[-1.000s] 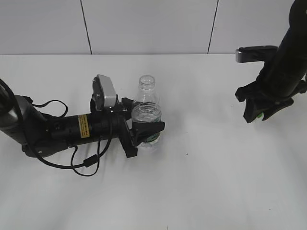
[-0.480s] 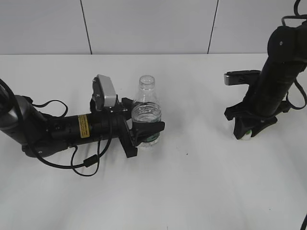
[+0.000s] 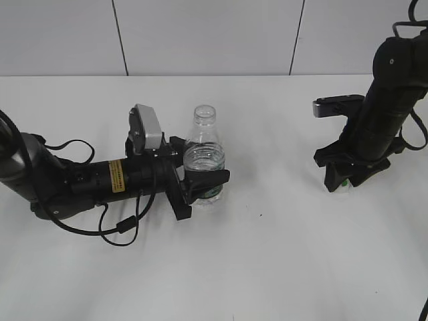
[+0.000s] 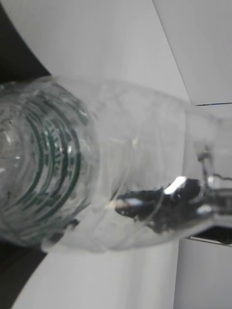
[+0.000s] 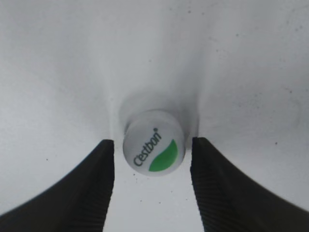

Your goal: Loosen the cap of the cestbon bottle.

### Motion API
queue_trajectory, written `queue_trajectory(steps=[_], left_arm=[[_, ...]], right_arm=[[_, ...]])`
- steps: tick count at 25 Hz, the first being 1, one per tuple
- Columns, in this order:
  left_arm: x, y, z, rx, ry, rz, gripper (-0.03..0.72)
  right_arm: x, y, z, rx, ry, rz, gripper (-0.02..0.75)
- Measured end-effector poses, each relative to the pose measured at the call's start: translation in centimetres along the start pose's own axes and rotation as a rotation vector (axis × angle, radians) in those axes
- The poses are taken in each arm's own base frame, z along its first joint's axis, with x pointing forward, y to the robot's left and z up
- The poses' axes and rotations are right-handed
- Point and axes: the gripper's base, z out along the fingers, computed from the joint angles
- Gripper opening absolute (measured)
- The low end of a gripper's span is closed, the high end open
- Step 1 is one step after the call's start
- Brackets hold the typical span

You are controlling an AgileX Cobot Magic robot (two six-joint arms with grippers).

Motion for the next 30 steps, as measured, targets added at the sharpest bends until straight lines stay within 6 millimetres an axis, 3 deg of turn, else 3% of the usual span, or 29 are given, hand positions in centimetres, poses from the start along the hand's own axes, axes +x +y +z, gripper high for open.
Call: queue_trajectory(steps=[3, 9, 15, 22, 30], left_arm=[[0.0, 0.0, 0.0, 0.0, 0.0, 0.0, 0.404], [0.0, 0.0, 0.0, -0.003, -0.001, -0.001, 0.404], [0.0, 0.0, 0.0, -0.003, -0.001, -0.001, 0.416], [0.9, 0.0, 0.0, -0.01, 0.056, -0.009, 0.573], [-0.4, 0.2, -0.1, -0.02, 0.041, -0.064, 0.59]], right_arm=[[0.0, 0.0, 0.0, 0.0, -0.001, 0.0, 0.427], [0.0, 0.0, 0.0, 0.0, 0.003, 0.002, 0.567], [0.1, 0.0, 0.0, -0.003, 0.014, 0.003, 0.581], [0.2, 0.0, 0.0, -0.005, 0.021, 0.003, 0.581], [0.3, 0.1, 0.0, -0.009, 0.037, 0.003, 0.582]])
